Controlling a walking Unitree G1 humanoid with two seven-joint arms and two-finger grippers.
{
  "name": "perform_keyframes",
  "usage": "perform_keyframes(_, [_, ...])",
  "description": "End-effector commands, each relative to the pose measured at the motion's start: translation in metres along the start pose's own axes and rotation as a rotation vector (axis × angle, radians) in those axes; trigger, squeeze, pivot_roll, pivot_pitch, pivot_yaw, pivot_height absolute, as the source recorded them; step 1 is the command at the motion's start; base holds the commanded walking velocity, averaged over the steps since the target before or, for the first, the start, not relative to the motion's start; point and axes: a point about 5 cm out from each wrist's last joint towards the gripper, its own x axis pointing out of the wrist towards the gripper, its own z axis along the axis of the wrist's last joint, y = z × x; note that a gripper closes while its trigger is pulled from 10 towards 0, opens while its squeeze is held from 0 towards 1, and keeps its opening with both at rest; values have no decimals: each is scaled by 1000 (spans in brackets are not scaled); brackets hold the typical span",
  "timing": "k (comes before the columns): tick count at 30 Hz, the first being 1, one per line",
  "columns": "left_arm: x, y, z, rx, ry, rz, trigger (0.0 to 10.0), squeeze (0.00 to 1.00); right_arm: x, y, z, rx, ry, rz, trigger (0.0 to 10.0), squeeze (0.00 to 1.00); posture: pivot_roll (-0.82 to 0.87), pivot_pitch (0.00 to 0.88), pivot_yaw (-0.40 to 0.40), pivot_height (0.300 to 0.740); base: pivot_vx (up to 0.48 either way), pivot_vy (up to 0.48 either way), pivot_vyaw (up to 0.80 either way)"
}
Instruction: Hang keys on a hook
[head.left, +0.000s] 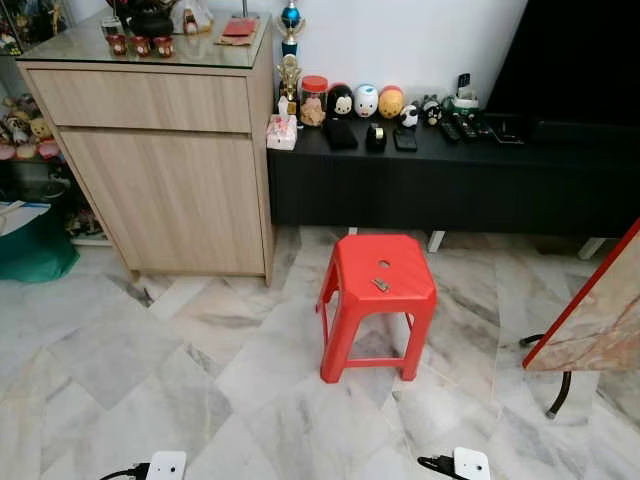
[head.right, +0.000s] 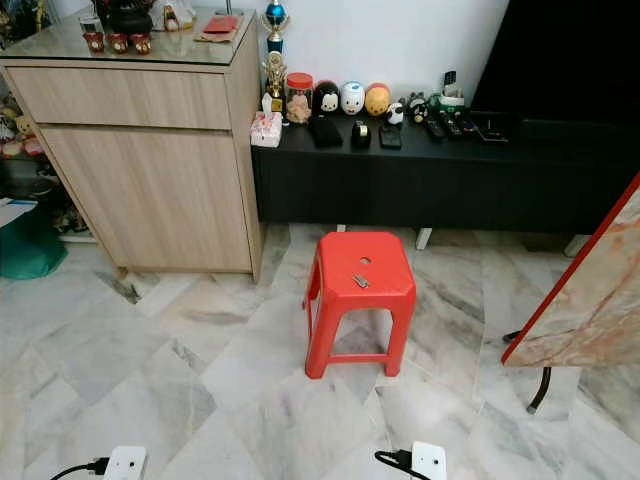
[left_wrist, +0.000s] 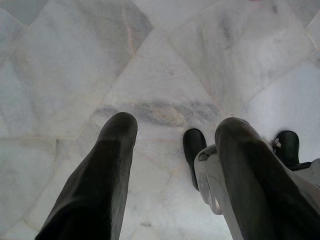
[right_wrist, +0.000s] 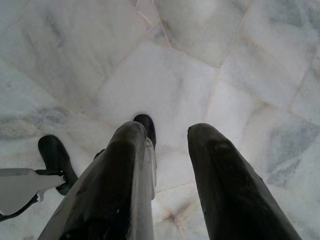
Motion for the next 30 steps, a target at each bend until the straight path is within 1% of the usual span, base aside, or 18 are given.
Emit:
perform_keyframes(1, [0,-3,-3,0,12,-15,10000,0,0,-5,1,9,-10,-13,10000,0,2,0,-54,740,0,0,0])
perform_keyframes(5, [0,-4,-3,-1,13,-18,10000,0,0,-5,1,11,-15,-12,10000,0,2,0,-55,740,124,0,0])
perform_keyframes(8, [0,-4,-3,-1,13,-20,10000,0,0,-9,2,1,-19,-12,10000,0,-1,0,-54,740,289,0,0])
perform_keyframes(16, [0,-5,-3,-7,12,-16,10000,0,-1,-12,4,2,-25,-23,10000,0,3,0,-59,740,309,0,0])
perform_keyframes(20, [0,-4,-4,-12,13,-11,10000,0,-1,-12,4,-10,-24,-20,10000,0,2,0,-58,740,310,0,0])
perform_keyframes(23, [0,-4,-4,-13,14,-11,10000,0,-1,-12,5,-43,-33,-22,10000,0,1,0,-57,740,310,0,0])
perform_keyframes(28, [0,-4,-4,-13,15,-8,10000,0,0,-12,7,-41,-41,-20,10000,0,3,0,-58,740,310,0,540])
perform_keyframes(30, [0,-3,-4,-13,15,-7,10000,0,0,-12,6,-27,-37,-23,10000,0,4,0,-58,740,311,0,0])
